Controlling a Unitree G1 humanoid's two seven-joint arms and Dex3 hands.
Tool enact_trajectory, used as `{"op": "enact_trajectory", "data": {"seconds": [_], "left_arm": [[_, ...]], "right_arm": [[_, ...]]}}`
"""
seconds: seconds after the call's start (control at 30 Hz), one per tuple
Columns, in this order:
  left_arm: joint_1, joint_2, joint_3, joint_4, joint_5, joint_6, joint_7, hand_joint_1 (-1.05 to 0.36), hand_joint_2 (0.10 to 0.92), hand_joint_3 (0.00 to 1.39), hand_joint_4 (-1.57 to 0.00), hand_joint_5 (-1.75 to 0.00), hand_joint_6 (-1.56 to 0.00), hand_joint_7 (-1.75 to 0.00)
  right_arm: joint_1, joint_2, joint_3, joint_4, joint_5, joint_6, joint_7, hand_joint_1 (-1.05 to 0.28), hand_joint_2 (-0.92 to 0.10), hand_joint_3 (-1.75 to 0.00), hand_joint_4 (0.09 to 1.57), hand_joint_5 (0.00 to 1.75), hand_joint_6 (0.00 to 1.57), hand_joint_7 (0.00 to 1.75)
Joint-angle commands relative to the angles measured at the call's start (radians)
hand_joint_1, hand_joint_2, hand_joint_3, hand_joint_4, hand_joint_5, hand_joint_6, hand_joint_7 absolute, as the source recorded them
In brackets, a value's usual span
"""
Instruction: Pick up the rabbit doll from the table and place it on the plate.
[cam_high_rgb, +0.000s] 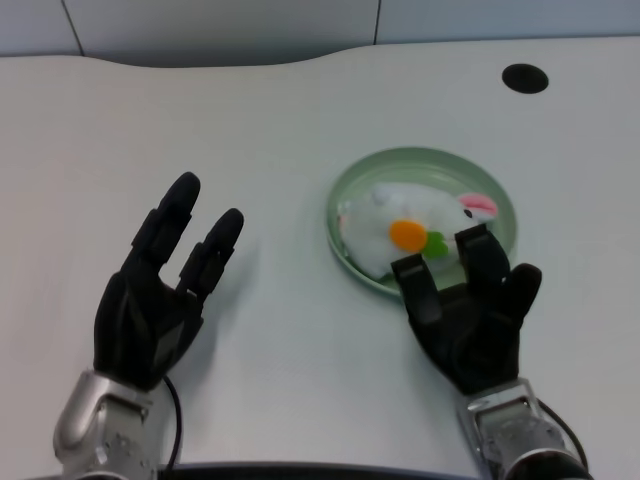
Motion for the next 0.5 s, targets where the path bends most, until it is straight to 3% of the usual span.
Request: {"op": "enact_trajectory", "data": {"seconds": [0.03,0.13,0.27,0.43,0.5], "left_arm": [[0.048,-0.029,0.026,0.008,-0.013,-0.042,-0.029,-1.05,0.921,0.71,-0.11,-0.05,-0.06,-0.03],[0.063,-0.047,0.039,0.021,-0.007,-0.065,-0.027,-1.05,0.921,0.71,-0.16,-0.08,-0.09,-0.03],[0.064,-0.052,0.044,0.032,-0.003,-0.068,-0.040,-1.05,0.921,0.69,-0.15,-0.07,-0.08,-0.02],[0.058,-0.056,0.056,0.036,-0.008,-0.058,-0.053,-1.05,0.921,0.63,-0.15,-0.06,-0.09,-0.02],[0.057,-0.059,0.056,0.036,-0.002,-0.064,-0.048,-1.05,0.921,0.63,-0.15,-0.06,-0.09,-0.02]], "right_arm": [[0.012,0.009,-0.006,0.016,0.001,0.017,0.001,-0.46,-0.87,0.00,0.93,1.75,0.76,1.74],[0.009,0.007,-0.007,0.017,-0.004,0.015,0.001,-0.46,-0.87,0.00,0.93,1.75,0.76,1.74],[0.001,0.003,-0.001,0.021,-0.018,0.014,-0.014,-0.48,-0.87,0.00,0.95,1.75,0.77,1.75],[-0.005,0.007,-0.008,0.023,-0.015,0.019,-0.025,-0.47,-0.86,0.00,0.97,1.75,0.80,1.75],[-0.004,0.007,-0.006,0.023,-0.019,0.010,-0.027,-0.48,-0.86,0.00,0.97,1.75,0.80,1.75]]}}
